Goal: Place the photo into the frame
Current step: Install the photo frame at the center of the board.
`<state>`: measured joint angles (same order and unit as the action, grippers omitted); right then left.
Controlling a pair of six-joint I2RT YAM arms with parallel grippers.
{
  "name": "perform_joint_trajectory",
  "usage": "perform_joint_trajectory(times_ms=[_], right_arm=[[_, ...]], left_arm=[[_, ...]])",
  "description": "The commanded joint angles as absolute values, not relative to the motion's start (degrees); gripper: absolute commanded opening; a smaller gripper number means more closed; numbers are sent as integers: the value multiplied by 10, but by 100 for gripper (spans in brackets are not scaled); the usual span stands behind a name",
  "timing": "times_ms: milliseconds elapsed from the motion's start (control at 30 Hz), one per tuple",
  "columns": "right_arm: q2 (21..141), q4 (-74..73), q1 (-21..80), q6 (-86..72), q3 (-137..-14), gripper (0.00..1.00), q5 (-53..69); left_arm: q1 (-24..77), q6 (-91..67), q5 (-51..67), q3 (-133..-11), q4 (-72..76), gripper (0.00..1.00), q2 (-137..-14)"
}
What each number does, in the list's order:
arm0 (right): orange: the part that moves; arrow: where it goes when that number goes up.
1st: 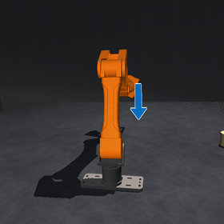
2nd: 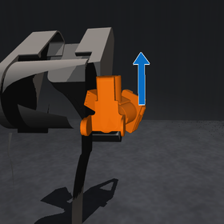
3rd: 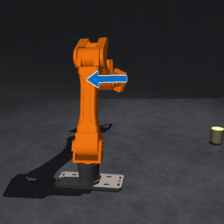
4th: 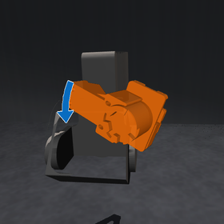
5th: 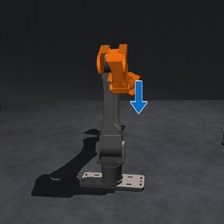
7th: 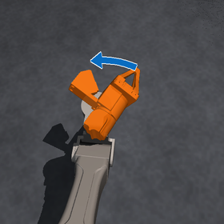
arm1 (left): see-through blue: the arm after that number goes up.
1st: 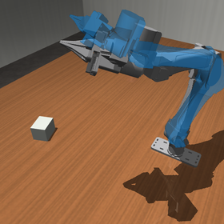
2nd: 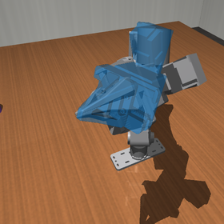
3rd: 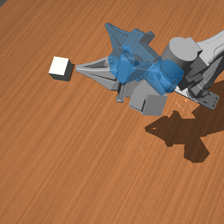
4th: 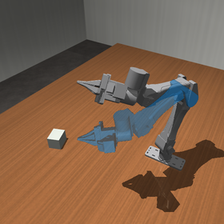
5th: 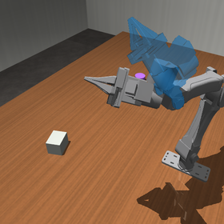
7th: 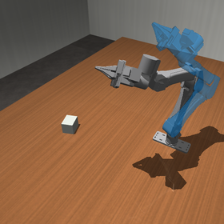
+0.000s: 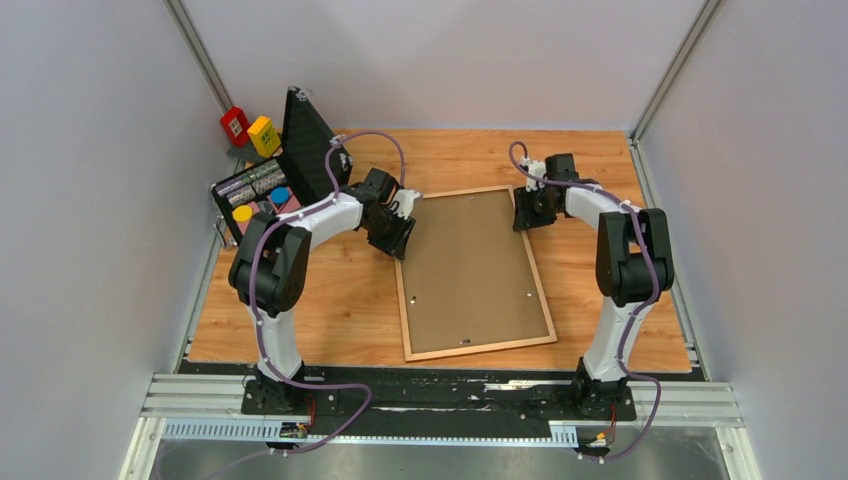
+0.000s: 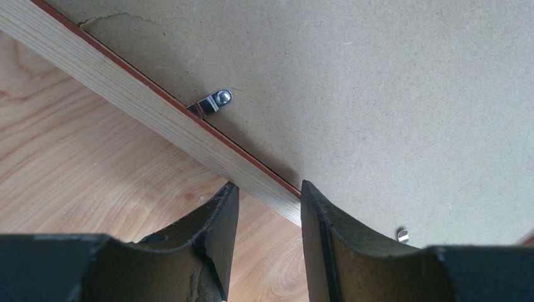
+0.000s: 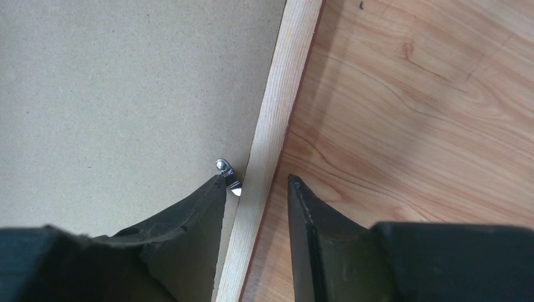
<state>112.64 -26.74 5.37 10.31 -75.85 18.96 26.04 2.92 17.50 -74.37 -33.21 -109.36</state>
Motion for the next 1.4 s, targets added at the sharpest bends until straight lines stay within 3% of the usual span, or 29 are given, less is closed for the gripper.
perform_joint_trajectory(times_ms=[0, 433, 800, 1133, 1367], right_arm=[[1094, -208, 60, 91, -728, 38, 160], [1049, -182, 67, 165, -694, 25, 160], [1039, -192, 68, 193, -686, 17, 188], [1033, -189, 66, 145, -695, 48, 205], [1040, -202, 67, 140, -700, 49, 188]], left_arm=[[262, 52, 184, -767, -338, 45, -1104], [261, 73, 172, -805, -367, 25, -1148], [262, 82, 161, -832, -379, 22, -1163], [261, 85, 157, -825, -379, 22, -1162], [261, 82, 161, -822, -379, 23, -1161]])
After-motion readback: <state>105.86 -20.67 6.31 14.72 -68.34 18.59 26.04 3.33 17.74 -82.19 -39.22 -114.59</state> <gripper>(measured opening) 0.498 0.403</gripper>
